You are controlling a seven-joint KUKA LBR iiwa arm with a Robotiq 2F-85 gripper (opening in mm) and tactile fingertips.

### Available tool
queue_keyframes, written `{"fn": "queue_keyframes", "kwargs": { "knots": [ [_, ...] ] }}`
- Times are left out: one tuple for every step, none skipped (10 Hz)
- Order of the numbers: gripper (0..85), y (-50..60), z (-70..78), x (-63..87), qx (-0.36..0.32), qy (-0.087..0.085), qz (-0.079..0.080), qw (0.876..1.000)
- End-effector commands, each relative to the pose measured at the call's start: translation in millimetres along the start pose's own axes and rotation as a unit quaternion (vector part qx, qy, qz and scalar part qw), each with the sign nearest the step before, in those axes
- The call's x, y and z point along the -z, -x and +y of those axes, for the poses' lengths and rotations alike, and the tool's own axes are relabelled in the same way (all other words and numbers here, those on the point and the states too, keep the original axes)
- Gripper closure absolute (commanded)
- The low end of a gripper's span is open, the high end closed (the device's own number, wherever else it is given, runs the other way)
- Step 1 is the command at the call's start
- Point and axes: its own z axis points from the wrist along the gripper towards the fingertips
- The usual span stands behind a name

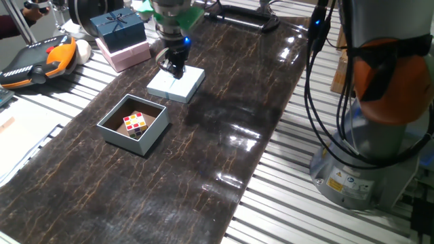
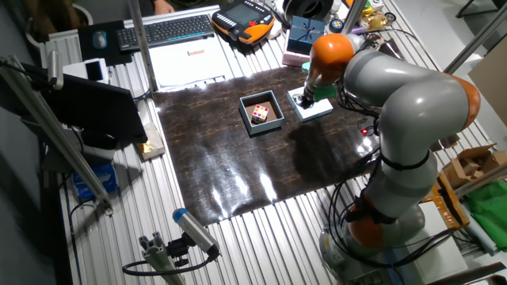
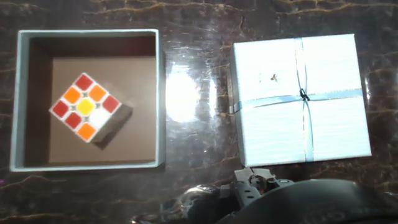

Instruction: Cover the box

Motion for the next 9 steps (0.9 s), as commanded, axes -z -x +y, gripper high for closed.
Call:
{"fn": "queue_keyframes", "kwargs": {
  "knots": [
    [84.3, 0.9, -1.3, -2.3, 0.000, 0.000, 0.001, 1.000],
    [84.3, 1.9, -3.2, -4.6, 0.003, 0.002, 0.000, 1.000],
    [84.3, 3.5, -6.8, -6.4, 0.007, 0.007, 0.002, 1.000],
    [84.3, 5.4, -12.4, -8.7, 0.012, 0.014, 0.003, 1.000],
    [84.3, 7.8, -17.3, -11.1, 0.015, 0.023, 0.006, 1.000],
    [84.3, 9.7, -20.2, -11.8, 0.017, 0.027, 0.006, 0.999],
    [84.3, 11.5, -21.9, -11.8, 0.019, 0.023, 0.007, 1.000],
    [84.3, 13.9, -23.9, -13.0, 0.019, 0.023, 0.011, 1.000],
    [84.3, 16.5, -26.1, -15.3, 0.019, 0.025, 0.014, 0.999]
  ]
}}
